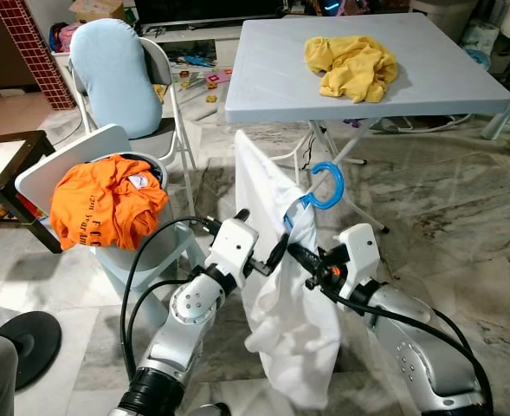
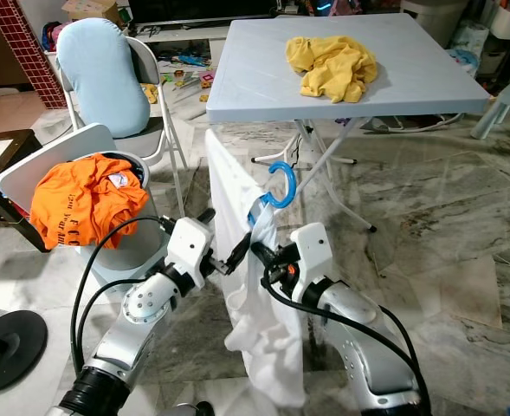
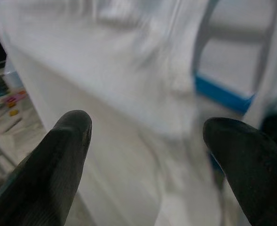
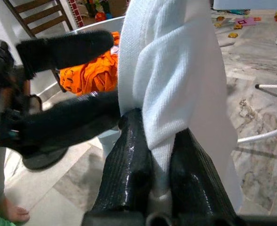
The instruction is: Hang hanger
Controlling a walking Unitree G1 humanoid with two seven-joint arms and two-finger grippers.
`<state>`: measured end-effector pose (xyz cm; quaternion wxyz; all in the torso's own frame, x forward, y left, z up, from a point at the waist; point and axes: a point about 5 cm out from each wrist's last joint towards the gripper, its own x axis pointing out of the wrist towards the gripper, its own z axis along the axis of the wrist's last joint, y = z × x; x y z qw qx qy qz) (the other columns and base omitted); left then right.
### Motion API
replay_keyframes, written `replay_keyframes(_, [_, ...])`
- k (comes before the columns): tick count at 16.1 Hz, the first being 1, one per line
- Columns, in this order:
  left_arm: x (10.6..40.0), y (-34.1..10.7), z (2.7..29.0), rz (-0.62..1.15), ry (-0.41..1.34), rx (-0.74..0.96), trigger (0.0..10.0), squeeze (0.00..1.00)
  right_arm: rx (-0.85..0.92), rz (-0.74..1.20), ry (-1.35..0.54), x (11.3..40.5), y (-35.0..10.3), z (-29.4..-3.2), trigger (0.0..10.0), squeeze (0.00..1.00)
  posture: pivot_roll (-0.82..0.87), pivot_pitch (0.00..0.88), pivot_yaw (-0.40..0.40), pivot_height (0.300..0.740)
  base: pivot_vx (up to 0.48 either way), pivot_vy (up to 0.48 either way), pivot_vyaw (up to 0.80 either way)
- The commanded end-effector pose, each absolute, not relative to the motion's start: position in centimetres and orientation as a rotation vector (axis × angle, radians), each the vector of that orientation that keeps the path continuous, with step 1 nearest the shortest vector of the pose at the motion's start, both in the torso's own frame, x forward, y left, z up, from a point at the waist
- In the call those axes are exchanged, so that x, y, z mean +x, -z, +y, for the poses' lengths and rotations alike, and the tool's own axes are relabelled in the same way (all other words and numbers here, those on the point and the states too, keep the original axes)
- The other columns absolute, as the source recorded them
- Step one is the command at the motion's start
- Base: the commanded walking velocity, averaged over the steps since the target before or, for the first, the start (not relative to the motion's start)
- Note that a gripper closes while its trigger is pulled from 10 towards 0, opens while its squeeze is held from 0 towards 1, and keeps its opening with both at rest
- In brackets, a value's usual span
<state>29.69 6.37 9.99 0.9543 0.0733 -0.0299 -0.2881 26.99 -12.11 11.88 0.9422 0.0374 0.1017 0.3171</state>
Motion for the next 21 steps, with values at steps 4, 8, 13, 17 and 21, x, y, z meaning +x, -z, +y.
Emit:
replay_keyframes(4, [30.8,-9.6,7.5,-0.033,0.538,0.244,1.8,0.0,0.083,0.152,-0.737,26.5,-13.7,-12.0,10.0,0.0,-0.08,0.074,0.054,0.74,0.0,0.0,0.0])
replay_keyframes(8, [31.3,-9.3,8.2,-0.025,0.499,0.25,0.0,0.0,0.068,0.18,-0.815,25.5,-13.4,-11.5,10.0,0.0,-0.08,0.067,0.053,0.74,0.0,0.0,0.0])
replay_keyframes(13, [31.7,-8.9,9.0,-0.01,0.459,0.265,0.0,0.0,0.075,0.209,-0.883,24.6,-13.2,-11.3,10.0,0.0,-0.08,0.068,0.054,0.74,0.0,0.0,0.0])
replay_keyframes(17, [31.5,-8.9,8.5,-0.029,0.491,0.24,0.0,0.0,0.08,0.214,-0.897,24.3,-13.2,-11.2,10.0,0.0,-0.08,0.067,0.059,0.74,0.0,0.0,0.0])
replay_keyframes(21, [31.1,-8.5,8.0,-0.016,0.538,0.192,0.0,0.0,0.073,0.211,-0.896,24.4,-13.3,-11.3,10.0,0.0,-0.08,0.065,0.057,0.74,0.0,0.0,0.0])
